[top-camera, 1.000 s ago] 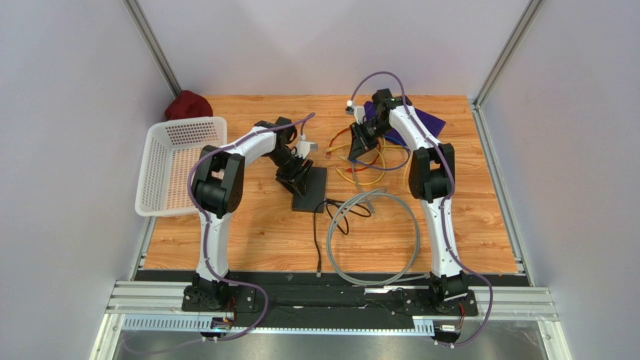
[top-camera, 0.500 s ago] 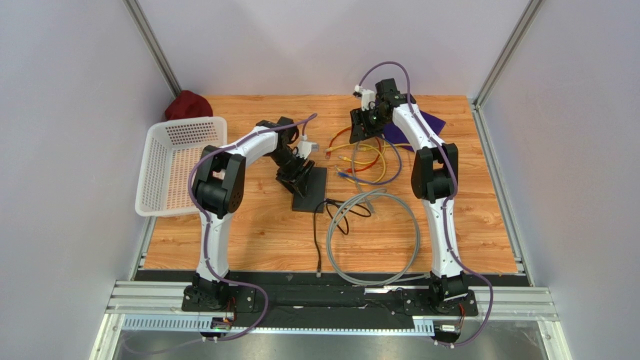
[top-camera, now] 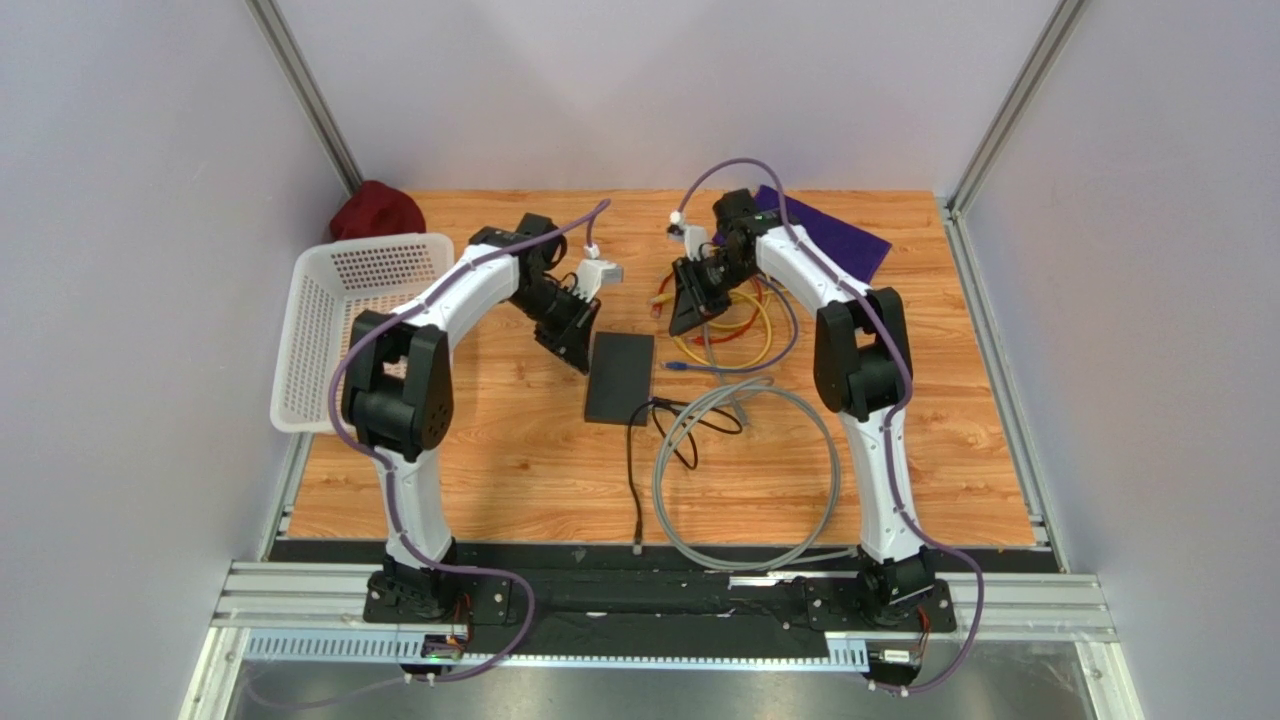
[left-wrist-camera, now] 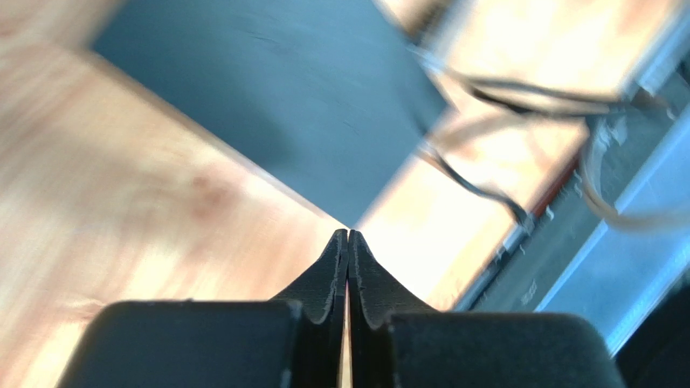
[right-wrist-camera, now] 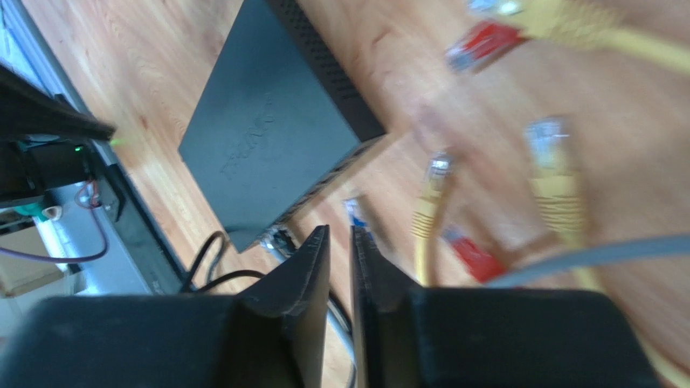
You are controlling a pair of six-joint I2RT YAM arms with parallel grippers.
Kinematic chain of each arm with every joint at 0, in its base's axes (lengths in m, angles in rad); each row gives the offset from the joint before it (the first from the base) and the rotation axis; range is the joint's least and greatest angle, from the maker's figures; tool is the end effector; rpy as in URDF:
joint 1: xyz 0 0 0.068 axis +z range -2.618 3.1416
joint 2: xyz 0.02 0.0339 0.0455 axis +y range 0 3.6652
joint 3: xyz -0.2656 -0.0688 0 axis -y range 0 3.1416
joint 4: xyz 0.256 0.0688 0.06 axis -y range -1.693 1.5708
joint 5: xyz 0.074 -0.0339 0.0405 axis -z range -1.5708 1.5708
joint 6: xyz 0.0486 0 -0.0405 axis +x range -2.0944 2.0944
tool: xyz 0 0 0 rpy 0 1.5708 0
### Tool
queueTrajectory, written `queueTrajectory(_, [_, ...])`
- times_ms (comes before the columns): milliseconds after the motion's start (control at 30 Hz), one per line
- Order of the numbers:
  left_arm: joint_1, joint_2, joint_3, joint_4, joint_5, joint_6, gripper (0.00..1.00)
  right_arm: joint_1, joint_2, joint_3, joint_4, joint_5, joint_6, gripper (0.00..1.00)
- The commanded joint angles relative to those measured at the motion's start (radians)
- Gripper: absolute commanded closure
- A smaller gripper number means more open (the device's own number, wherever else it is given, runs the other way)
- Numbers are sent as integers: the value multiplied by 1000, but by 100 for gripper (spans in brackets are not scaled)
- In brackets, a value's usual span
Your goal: Pull the plug from the switch port
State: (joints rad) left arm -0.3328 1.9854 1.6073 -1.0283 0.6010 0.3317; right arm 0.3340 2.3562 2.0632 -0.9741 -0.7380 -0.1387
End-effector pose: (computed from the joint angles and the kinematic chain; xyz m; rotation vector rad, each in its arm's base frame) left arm 0.3745 -0.1585 0.2053 0.9985 2.6707 -0.8834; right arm 0.4646 0.1958 0.1799 -0.7924 2.6033 1.0860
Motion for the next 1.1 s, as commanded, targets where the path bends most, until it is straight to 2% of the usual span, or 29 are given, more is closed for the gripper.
queueTrajectory(0, [-32, -82, -84, -107, 187, 277, 100, 40, 24, 0, -21, -32, 19, 86])
queueTrajectory(133, [-78, -33, -142, -161, 163, 378, 100, 75, 67, -12, -34, -24, 17, 90])
queueTrajectory(267, [-80, 33, -130, -142, 128, 379, 99, 94, 92, -8, -32, -14, 16, 92])
queueTrajectory(467, [-81, 168, -35, -144, 100, 334, 97, 97, 120, 23, -29, 26, 24, 94])
queueTrajectory(600, [-81, 185, -18, -46, -91, 236, 91, 97, 118, 14, -17, 54, 27, 93])
queueTrajectory(633, [-81, 184, -23, 36, -159, 151, 87, 97, 117, 14, -12, 57, 28, 92])
queueTrajectory(700, [-75, 165, -15, 118, -272, 83, 85, 97, 118, 14, -11, 55, 27, 91])
queueTrajectory(767, [-66, 158, 9, 117, -270, 27, 85, 97, 117, 12, -14, 52, 27, 89])
queueTrajectory(867, [-64, 153, 69, 44, -166, 29, 84, 94, 115, 3, -21, 52, 19, 87])
queueTrajectory(1000, [-55, 150, 137, -168, 11, 124, 80, 76, 103, -14, -29, 35, 17, 85])
queueTrajectory(1067, [-48, 136, 141, -191, 51, 125, 76, 66, 106, -17, -32, -4, 16, 81])
